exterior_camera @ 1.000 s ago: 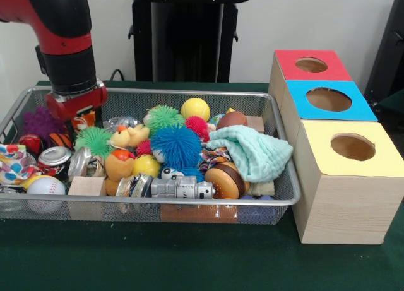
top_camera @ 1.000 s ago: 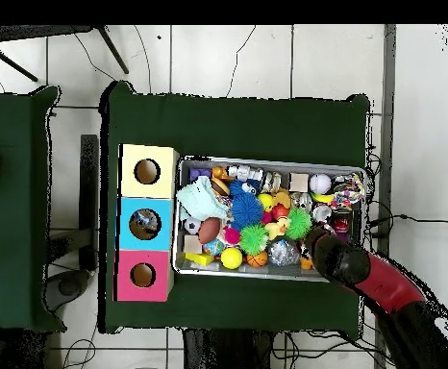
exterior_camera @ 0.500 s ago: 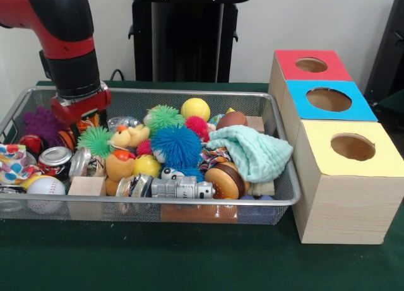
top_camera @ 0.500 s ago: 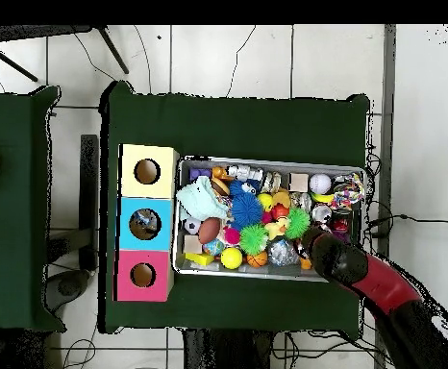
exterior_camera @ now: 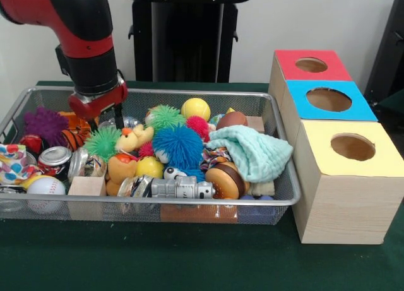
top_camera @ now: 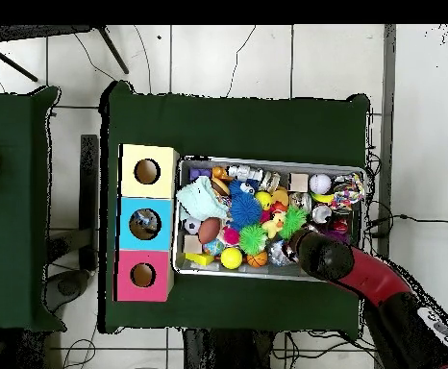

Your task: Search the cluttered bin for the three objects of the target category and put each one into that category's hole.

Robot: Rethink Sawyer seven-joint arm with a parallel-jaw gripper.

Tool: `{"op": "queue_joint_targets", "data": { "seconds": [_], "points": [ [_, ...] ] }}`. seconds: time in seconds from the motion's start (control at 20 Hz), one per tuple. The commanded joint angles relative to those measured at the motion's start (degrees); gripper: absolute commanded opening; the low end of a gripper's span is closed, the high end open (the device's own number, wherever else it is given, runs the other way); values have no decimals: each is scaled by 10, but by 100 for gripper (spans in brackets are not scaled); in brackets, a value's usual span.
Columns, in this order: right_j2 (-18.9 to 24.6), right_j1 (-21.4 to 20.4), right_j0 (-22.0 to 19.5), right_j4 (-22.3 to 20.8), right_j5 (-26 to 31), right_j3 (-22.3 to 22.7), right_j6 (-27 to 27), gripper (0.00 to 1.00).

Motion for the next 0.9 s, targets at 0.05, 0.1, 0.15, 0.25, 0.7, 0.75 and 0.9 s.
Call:
{"op": "queue_joint_targets", "data": {
  "seconds": [0.05, 0.1, 0.15, 0.25, 0.7, 0.75, 0.9],
  "points": [
    [-9, -44, 31, 3, 85, -8, 106, 100],
    [-11, -48, 32, 4, 89, -8, 105, 100],
    [-13, -55, 33, 5, 96, -8, 105, 100],
    [-17, -66, 36, 6, 113, -11, 104, 100],
    [6, -58, 20, 14, 104, 9, 105, 100],
    [11, -53, 17, 15, 97, 12, 106, 100],
    [19, -34, 12, 17, 77, 17, 112, 100]
  ]
}}
